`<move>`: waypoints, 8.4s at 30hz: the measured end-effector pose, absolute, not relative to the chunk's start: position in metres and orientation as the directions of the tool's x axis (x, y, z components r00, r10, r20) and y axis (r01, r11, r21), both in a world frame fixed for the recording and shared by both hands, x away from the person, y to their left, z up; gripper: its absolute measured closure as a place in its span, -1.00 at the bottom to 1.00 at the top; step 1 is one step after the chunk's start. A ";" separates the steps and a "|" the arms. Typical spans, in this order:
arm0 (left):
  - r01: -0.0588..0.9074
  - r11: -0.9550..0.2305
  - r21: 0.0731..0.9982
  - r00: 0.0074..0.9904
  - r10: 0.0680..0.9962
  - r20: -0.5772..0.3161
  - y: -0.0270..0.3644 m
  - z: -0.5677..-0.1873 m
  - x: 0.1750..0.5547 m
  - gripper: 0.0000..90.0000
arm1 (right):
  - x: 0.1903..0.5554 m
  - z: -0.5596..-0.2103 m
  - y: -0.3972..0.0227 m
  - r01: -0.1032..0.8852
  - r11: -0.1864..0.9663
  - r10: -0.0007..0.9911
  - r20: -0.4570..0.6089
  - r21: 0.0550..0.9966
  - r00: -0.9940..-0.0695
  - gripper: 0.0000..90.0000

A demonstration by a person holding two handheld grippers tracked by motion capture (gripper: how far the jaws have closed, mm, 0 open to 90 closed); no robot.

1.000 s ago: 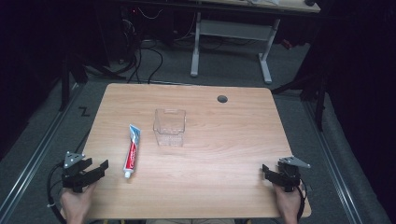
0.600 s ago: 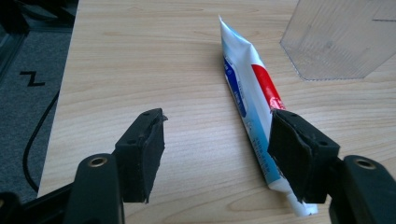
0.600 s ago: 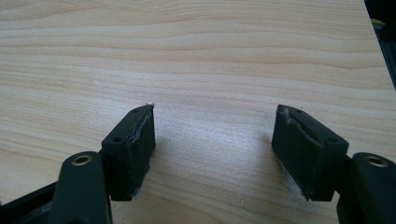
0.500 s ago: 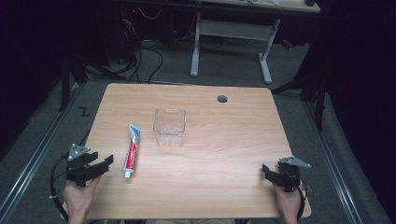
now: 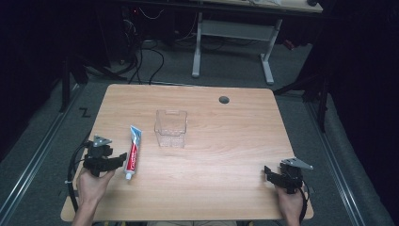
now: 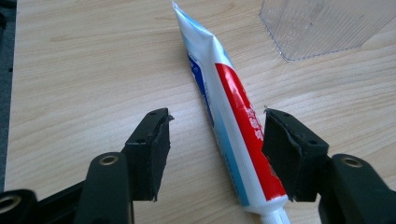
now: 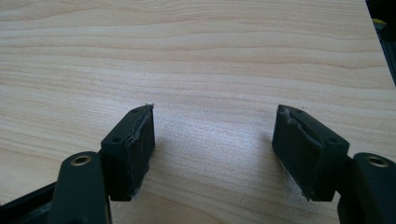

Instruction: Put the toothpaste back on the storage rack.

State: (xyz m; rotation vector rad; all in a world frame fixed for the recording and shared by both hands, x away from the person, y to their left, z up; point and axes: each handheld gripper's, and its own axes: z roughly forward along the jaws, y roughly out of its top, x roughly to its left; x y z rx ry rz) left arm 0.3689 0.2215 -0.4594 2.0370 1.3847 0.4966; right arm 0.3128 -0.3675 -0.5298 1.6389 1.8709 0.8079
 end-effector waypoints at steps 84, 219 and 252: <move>0.867 -0.289 0.406 0.298 0.954 0.042 0.163 -0.501 0.478 0.17 | 0.313 -0.530 -0.368 0.681 0.086 0.991 0.010 0.727 -0.136 -0.34; 0.488 -0.246 0.838 0.585 0.805 -0.104 0.110 -0.345 0.458 0.61 | 0.312 -0.530 -0.368 0.680 0.083 0.990 0.019 0.729 -0.142 -0.34; 0.444 -0.188 0.876 0.550 0.829 -0.100 0.088 -0.347 0.490 0.59 | 0.312 -0.530 -0.368 0.680 0.083 0.989 0.021 0.729 -0.144 -0.34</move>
